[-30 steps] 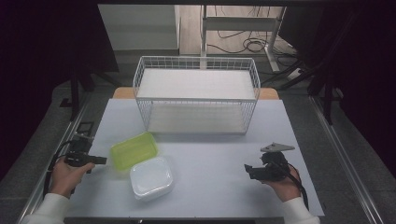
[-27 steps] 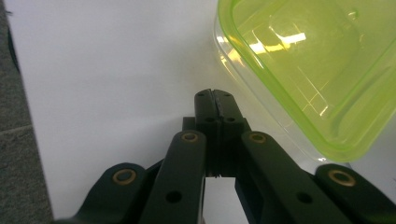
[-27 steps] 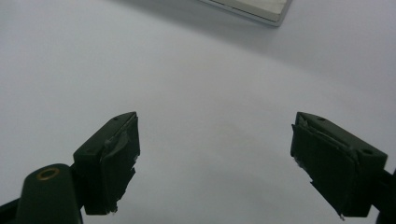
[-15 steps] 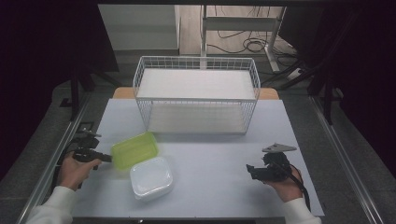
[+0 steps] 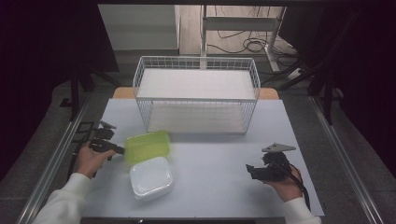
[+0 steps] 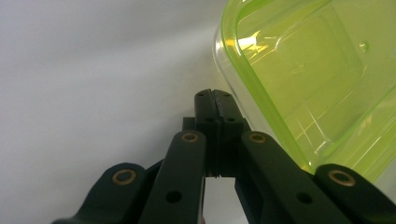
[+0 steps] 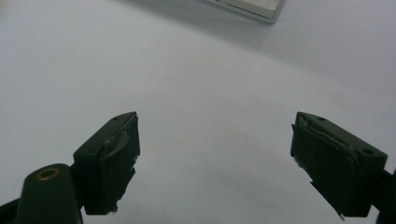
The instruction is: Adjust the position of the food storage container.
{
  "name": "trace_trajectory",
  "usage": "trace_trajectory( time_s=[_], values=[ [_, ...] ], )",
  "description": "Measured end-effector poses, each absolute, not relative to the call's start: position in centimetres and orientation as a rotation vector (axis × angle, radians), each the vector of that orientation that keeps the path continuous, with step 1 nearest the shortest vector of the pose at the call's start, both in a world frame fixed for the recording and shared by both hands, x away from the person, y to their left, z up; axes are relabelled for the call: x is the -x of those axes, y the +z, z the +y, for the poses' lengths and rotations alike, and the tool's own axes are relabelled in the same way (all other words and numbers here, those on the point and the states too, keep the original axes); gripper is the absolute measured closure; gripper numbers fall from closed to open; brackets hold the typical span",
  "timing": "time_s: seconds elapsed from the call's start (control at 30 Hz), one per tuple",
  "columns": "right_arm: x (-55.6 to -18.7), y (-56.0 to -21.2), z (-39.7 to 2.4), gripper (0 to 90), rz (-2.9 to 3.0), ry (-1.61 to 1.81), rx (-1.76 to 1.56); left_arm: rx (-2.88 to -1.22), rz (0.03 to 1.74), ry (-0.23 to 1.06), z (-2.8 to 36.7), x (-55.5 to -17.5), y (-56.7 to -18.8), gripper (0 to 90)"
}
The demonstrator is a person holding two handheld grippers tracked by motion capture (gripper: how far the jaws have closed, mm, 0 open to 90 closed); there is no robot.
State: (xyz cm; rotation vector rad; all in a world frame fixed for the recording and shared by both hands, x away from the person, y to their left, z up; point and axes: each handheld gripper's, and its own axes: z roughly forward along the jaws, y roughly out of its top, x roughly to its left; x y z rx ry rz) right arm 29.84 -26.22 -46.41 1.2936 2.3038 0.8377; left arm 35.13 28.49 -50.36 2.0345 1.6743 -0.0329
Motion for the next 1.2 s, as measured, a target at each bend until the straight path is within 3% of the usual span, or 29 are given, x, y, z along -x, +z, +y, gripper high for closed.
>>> trace_trajectory(
  time_s=[1.2],
  values=[
    [-30.0, -46.5, -26.0, 16.0, 2.315, 0.829, -1.283, -2.175, 1.458, -0.136, 18.7, -39.9, -49.7, 90.0]
  ],
)
